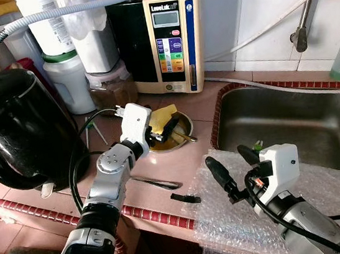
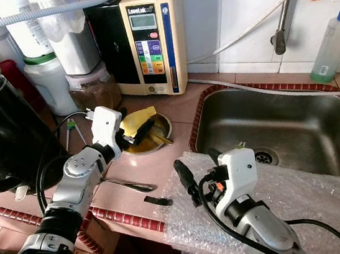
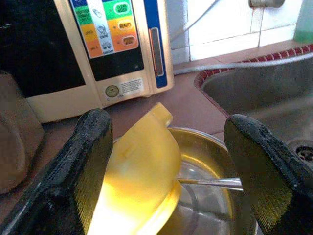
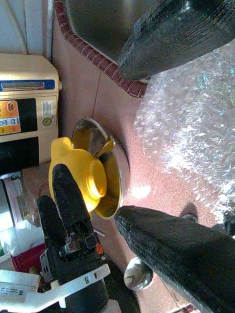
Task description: Kitchen organization
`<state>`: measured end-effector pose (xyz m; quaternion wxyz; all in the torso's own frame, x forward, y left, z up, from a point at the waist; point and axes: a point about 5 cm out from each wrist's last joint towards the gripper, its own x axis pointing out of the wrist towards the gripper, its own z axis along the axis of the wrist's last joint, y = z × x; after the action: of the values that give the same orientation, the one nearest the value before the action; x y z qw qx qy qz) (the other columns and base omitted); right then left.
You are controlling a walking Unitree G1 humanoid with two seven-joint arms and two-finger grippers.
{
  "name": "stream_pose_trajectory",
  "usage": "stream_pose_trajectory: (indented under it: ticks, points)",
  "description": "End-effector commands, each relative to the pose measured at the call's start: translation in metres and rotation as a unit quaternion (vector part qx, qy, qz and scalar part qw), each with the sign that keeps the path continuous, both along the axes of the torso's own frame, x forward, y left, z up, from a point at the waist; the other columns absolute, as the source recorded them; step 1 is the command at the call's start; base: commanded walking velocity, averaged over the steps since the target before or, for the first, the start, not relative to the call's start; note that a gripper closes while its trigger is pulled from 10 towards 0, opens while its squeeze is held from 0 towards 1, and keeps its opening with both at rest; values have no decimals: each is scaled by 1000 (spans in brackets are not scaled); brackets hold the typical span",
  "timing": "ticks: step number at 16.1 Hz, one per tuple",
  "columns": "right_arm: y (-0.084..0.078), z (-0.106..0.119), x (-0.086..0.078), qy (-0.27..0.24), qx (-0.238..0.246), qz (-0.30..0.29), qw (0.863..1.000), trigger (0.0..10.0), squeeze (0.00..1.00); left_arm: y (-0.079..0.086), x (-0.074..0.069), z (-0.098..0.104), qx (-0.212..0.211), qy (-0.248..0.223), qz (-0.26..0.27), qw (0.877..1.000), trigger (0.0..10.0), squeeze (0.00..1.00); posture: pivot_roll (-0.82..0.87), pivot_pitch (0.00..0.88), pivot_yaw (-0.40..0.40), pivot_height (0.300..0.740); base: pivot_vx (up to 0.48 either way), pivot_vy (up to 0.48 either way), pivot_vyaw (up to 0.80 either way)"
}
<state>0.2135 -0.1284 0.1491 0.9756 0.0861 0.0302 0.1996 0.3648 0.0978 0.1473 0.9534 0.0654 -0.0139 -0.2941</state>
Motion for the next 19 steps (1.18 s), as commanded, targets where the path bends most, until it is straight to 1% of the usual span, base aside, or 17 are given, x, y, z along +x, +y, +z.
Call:
stream_pose_trajectory:
  ticks: [1, 3, 4, 5, 8, 12, 14, 16, 17, 19]
  points:
    - [2, 3, -1, -8, 0, 5, 1000, 10000, 0, 0, -1, -10, 25, 28, -14, 999, 10000, 0, -64, 0, 85, 740, 0, 0, 0]
    - [2, 3, -1, -8, -1, 5, 1000, 10000, 0, -4, -6, -16, 43, 37, -45, 997, 10000, 0, -64, 0, 83, 740, 0, 0, 0]
    - [1, 3, -1, -8, -3, 6, 1000, 10000, 0, -9, -10, -20, 57, 38, -71, 995, 9098, 0, -63, 0, 82, 740, 0, 0, 0]
    - [1, 3, -1, -8, -4, 6, 1000, 10000, 0, -11, -12, -21, 66, 36, -82, 994, 9922, 0, -64, 0, 81, 740, 0, 0, 0]
    - [1, 2, -1, -7, -6, 8, 1000, 10000, 0, -13, -15, -19, 69, 25, -95, 993, 10000, 0, -62, 0, 79, 740, 0, 0, 0]
    - [1, 2, 0, -7, -7, 10, 1000, 10000, 0, -12, -14, -19, 86, 15, -98, 991, 10000, 0, -63, 0, 78, 740, 0, 0, 0]
    - [1, 2, 0, -7, -7, 10, 1000, 10000, 0, -14, -17, -23, 116, 8, -112, 987, 10000, 0, -64, 0, 79, 740, 0, 0, 0]
    - [2, 2, 0, -8, -6, 10, 1000, 10000, 0, -15, -16, -29, 136, 10, -104, 985, 10000, 0, -68, 0, 82, 740, 0, 0, 0]
    - [2, 2, 1, -8, -6, 9, 1000, 10000, 0, -16, -14, -27, 134, 0, -87, 987, 10000, 0, -70, 0, 83, 740, 0, 0, 0]
    - [2, 2, 0, -8, -5, 8, 1000, 10000, 0, -16, -8, -16, 113, -32, -49, 992, 10000, 0, -72, 0, 84, 740, 0, 0, 0]
